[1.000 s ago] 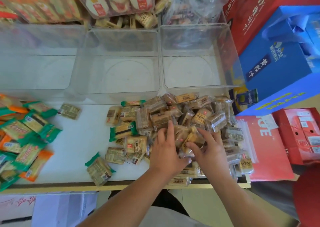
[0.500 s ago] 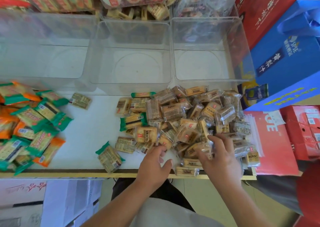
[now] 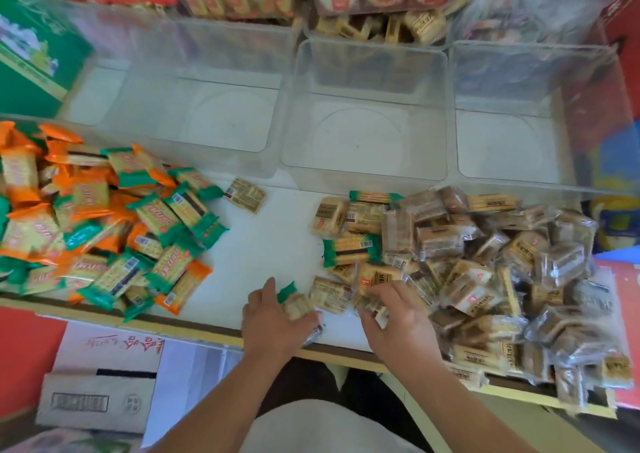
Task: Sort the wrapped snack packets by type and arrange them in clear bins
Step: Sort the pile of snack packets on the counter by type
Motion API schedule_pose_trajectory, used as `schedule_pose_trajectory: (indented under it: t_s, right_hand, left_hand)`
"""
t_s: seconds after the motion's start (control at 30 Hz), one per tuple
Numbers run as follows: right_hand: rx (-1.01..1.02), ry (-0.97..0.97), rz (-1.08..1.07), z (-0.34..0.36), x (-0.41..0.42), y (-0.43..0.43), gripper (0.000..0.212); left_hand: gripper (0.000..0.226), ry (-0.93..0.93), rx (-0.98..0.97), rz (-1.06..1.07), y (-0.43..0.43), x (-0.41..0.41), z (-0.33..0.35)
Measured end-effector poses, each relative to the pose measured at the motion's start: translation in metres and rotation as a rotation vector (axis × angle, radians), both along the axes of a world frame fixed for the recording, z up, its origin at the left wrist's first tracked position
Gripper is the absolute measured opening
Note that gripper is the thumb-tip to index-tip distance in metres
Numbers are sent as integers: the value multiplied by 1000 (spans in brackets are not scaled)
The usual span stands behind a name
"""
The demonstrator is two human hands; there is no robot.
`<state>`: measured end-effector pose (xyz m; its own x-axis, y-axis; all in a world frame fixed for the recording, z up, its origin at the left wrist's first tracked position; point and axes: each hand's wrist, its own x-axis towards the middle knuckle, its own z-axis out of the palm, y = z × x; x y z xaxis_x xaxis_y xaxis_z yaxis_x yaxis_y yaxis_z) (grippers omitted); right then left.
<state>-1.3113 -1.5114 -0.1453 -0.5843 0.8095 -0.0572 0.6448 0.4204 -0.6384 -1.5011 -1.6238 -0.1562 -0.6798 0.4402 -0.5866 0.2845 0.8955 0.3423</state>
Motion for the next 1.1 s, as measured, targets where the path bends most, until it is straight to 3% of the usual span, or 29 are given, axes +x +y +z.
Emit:
schedule_pose_trajectory:
  t_s: [0.17, 0.27, 0.37, 0.43, 0.57, 0.7, 0.8, 0.87, 1.0, 1.1]
  right_hand:
    - [10, -51, 60, -7, -30, 1, 27]
    - [-56, -74, 28, -3, -38, 0, 21]
    - [-158, -66, 5, -2, -42, -7, 18]
    - [-258, -84, -17, 1, -49, -12, 19]
    - [-702, -64, -54, 15, -82, -23, 35]
    - [-954, 175, -290, 24, -99, -26, 37]
    - [-943, 189, -345, 27, -78, -19, 31]
    - [-872, 125, -364, 30, -51, -16, 22]
    - [-688, -89, -431, 35, 19, -11, 20]
    - [-606, -274, -369, 31, 53, -4, 25]
  left_hand:
    - [92, -274, 117, 103, -5, -23, -9]
    - [59, -310, 216, 168, -20, -37, -13]
    - [22, -394, 369, 424, -25, -52, -7]
    - [13, -536, 442, 573, -25, -62, 3]
    - [16, -650, 516, 603, -25, -69, 26]
    - [20, -729, 552, 481, -23, -60, 36]
    - [18, -628, 469, 292, -21, -51, 26]
    - [26, -406, 358, 91, -20, -43, 11]
    - [81, 27, 43, -316, -17, -23, -11]
    - [95, 28, -40, -306, -10, -17, -16]
